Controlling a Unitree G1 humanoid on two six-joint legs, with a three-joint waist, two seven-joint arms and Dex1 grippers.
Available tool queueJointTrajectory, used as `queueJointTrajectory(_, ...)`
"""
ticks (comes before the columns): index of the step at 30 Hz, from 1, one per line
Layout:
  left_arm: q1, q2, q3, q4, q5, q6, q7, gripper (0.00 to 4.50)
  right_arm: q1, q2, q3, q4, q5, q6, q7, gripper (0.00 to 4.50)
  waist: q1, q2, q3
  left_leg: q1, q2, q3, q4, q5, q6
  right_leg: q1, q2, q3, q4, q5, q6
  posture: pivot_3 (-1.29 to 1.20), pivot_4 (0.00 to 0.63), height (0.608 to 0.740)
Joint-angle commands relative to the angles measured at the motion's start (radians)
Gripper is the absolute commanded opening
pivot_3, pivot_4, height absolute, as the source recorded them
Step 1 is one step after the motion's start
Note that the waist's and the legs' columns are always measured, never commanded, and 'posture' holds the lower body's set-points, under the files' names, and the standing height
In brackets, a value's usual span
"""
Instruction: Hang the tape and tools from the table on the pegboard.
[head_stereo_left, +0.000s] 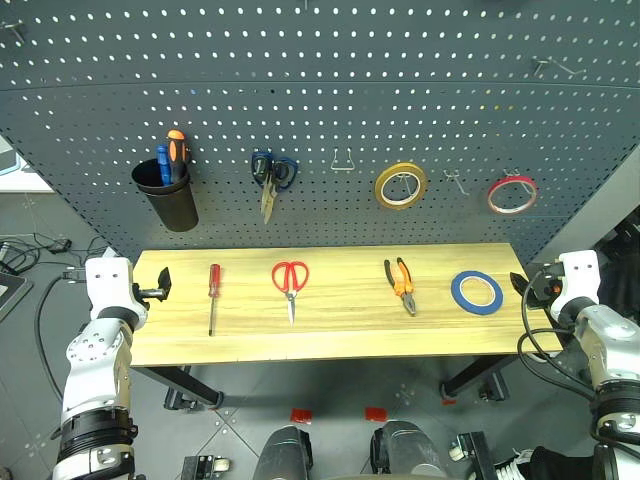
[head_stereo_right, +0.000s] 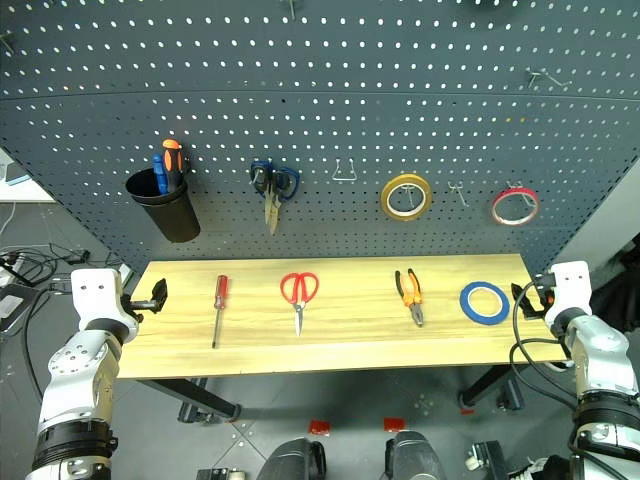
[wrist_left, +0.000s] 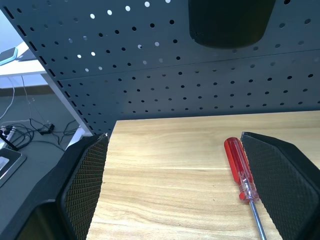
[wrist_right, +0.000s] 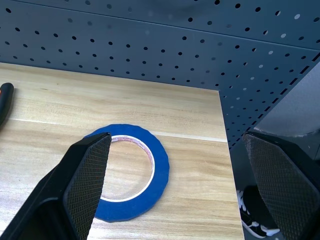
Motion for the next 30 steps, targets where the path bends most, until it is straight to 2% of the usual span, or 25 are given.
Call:
queueJointTrajectory(1,0.008,0.018,0.021,-0.046,-0.009,-0.012,0.003,4.47,-0.014,-0.004,0.000,-0.038,0.004,-0.027,0.010,4.50,0.000,0.000,0.000,0.000,0.000,0.000,0.000,0.000,0.000,0.000,0.000,0.000,0.000,0.000,0.000,-0.12,0.117,0.740)
queueJointTrajectory(9,0.055,0.025,0.004,-0.102,0.007,-0.002,-0.007,4.47,0.007,0.008,0.028,-0.085,0.004,-0.021,0.031,4.50,0.000,-0.001,0.001,0.001,0.001,0.002,0.000,0.000,0.000,0.000,0.000,0.002,0.000,0.000,0.000,-0.12,0.138,0.740)
queueJointTrajectory(14,0.109,0.040,-0.121,-0.283,0.032,-0.007,-0.134,4.47,0.107,0.018,0.091,-0.312,0.032,0.053,0.119,4.50,0.004,-0.003,0.016,0.002,0.003,0.003,-0.001,-0.001,0.000,0.000,0.001,0.002,0.000,0.000,0.000,-0.14,0.196,0.740)
queueJointTrajectory(17,0.098,0.042,-0.171,-0.356,0.020,0.022,-0.186,4.47,0.165,0.009,0.132,-0.448,0.031,0.114,0.154,4.50,0.012,-0.001,0.038,0.002,0.003,0.003,-0.001,0.000,0.000,0.000,0.000,0.003,-0.001,0.001,-0.001,-0.15,0.227,0.740)
queueJointTrajectory(19,0.074,0.049,-0.201,-0.381,0.021,0.041,-0.217,4.47,0.189,0.006,0.148,-0.527,0.029,0.170,0.149,4.50,0.013,-0.002,0.062,0.003,0.004,0.005,-0.001,-0.001,0.000,0.000,0.000,0.004,0.000,0.001,-0.003,-0.17,0.272,0.740)
queueJointTrajectory(23,-0.032,0.043,-0.326,-0.401,0.010,0.080,-0.346,4.47,0.175,0.000,0.188,-0.616,-0.003,0.321,0.119,4.50,0.013,-0.003,0.106,0.001,0.005,0.007,0.000,0.000,0.000,-0.004,0.000,0.005,0.000,0.003,-0.006,-0.20,0.337,0.740)
queueJointTrajectory(27,-0.137,0.023,-0.424,-0.385,-0.006,0.107,-0.456,4.47,0.118,-0.005,0.231,-0.611,-0.039,0.437,0.087,4.50,0.005,-0.004,0.152,-0.006,0.005,0.010,0.001,0.000,0.000,-0.010,0.001,0.007,0.000,0.005,-0.008,-0.22,0.384,0.740)
queueJointTrajectory(30,-0.229,-0.012,-0.509,-0.333,-0.002,0.085,-0.546,4.47,0.049,-0.003,0.257,-0.547,-0.061,0.457,0.084,4.50,-0.001,-0.004,0.183,-0.007,0.004,0.011,0.000,-0.001,0.001,-0.013,0.001,0.009,0.001,0.006,-0.007,-0.23,0.410,0.740)
